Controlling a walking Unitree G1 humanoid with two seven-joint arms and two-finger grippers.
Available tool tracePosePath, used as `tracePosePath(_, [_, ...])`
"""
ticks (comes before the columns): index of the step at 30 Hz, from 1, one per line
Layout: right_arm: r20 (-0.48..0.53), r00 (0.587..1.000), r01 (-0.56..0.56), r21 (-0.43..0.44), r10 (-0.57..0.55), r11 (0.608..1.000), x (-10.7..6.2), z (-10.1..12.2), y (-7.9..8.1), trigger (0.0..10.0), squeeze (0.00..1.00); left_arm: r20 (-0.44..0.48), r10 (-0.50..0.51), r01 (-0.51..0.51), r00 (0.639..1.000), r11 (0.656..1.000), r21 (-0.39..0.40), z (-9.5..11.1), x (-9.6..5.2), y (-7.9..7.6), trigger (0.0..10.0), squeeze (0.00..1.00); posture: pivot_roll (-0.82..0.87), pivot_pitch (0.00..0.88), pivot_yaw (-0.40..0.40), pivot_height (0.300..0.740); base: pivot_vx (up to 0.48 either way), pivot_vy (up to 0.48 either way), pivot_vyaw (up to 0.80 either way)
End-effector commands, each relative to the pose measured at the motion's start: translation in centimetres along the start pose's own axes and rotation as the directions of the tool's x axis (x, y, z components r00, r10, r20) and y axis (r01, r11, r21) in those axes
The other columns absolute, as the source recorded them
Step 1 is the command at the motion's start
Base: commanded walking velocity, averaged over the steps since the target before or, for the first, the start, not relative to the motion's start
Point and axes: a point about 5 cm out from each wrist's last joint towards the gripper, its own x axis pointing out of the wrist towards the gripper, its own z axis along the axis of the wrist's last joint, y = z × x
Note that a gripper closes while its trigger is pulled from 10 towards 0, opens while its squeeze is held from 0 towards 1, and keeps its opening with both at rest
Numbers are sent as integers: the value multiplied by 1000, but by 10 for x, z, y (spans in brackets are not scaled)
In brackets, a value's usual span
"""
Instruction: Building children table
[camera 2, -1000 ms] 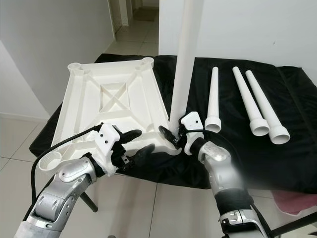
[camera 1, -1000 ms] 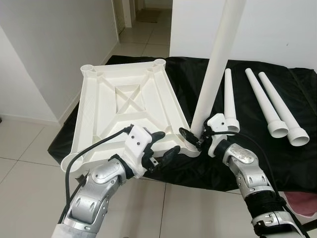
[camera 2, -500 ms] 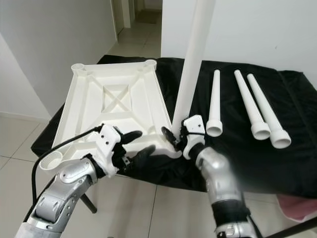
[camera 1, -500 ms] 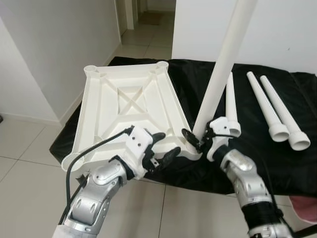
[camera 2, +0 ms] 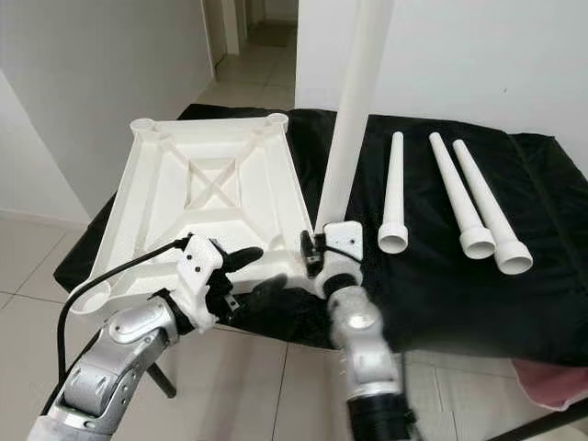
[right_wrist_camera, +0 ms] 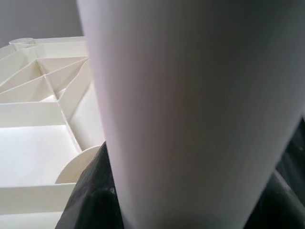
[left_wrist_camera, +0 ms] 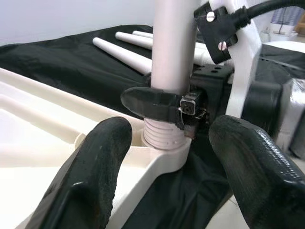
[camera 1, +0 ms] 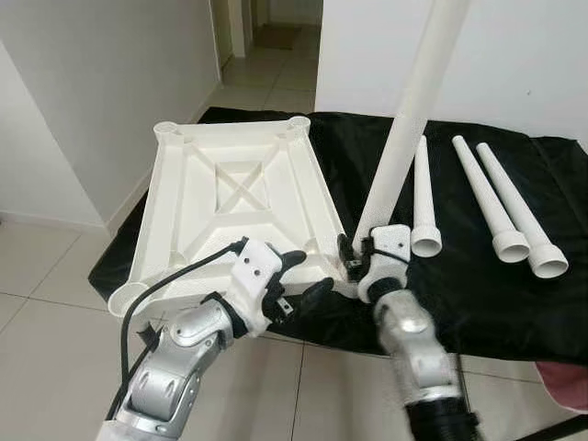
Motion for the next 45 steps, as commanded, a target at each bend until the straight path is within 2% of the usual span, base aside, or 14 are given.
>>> tracePosePath(1, [-42,997,60,44,-58,997,-3,-6,-2,10000,0,3,49,-49,999,999,9,1,-1,2,10000,0,-32,18,33,740,0,0,0])
tracePosePath(6, [-46,996,78,52,-75,996,-4,-4,1,10000,0,1,51,-51,999,999,9,1,-2,3,10000,0,-34,20,39,740,0,0,0])
tracePosePath(11, [-39,996,79,49,-78,996,-5,-2,-3,10000,220,-2,51,-51,999,999,14,1,-2,4,10000,0,-34,19,41,740,0,0,0])
tracePosePath(12, [-29,998,64,50,-62,997,-4,0,-4,10000,1000,-1,51,-51,999,999,14,1,-1,4,10000,0,-36,22,39,740,0,0,0])
tracePosePath(16, [11,1000,8,32,-8,999,0,7,-9,10000,1000,1,51,-51,999,999,12,1,0,4,10000,0,-39,26,38,740,0,0,0])
tracePosePath(17, [19,999,-46,16,46,999,2,9,-11,10000,0,1,51,-51,999,999,11,1,0,4,10000,0,-39,27,38,740,0,0,0])
tracePosePath(25, [17,962,-273,-39,274,961,7,12,-19,10000,0,-3,52,-52,999,999,14,1,0,4,10000,0,-41,26,36,740,0,0,0])
tracePosePath(38, [-86,777,-629,-161,624,761,19,5,-32,10000,0,-18,38,-38,999,999,25,-1,-1,3,10000,0,-32,27,36,740,0,0,0])
tracePosePath(39, [-101,765,-643,-166,636,748,19,4,-33,6510,0,-23,36,-36,999,999,25,-2,-1,2,10000,0,-31,26,36,740,0,0,0])
tracePosePath(41, [-111,754,-656,-162,647,737,19,2,-34,5451,0,-27,36,-35,999,999,25,-3,-2,3,10000,0,-31,24,37,740,0,0,0])
tracePosePath(42, [-121,746,-666,-156,655,730,20,1,-34,2941,0,-34,36,-35,999,999,23,-5,-2,2,10000,0,-31,24,37,740,0,0,0])
tracePosePath(43, [-128,739,-674,-156,661,722,21,0,-36,2941,0,-39,35,-34,999,999,24,-6,-2,2,10000,0,-30,25,35,740,0,0,0])
tracePosePath(44, [-136,736,-676,-156,663,720,21,-1,-38,0,0,-44,33,-32,998,999,23,-8,-3,1,10000,0,-30,25,34,740,0,0,0])
tracePosePath(45, [-136,736,-676,-156,663,720,21,-1,-38,0,0,-44,33,-32,998,999,23,-8,-3,1,10000,0,-30,25,34,740,0,0,0])
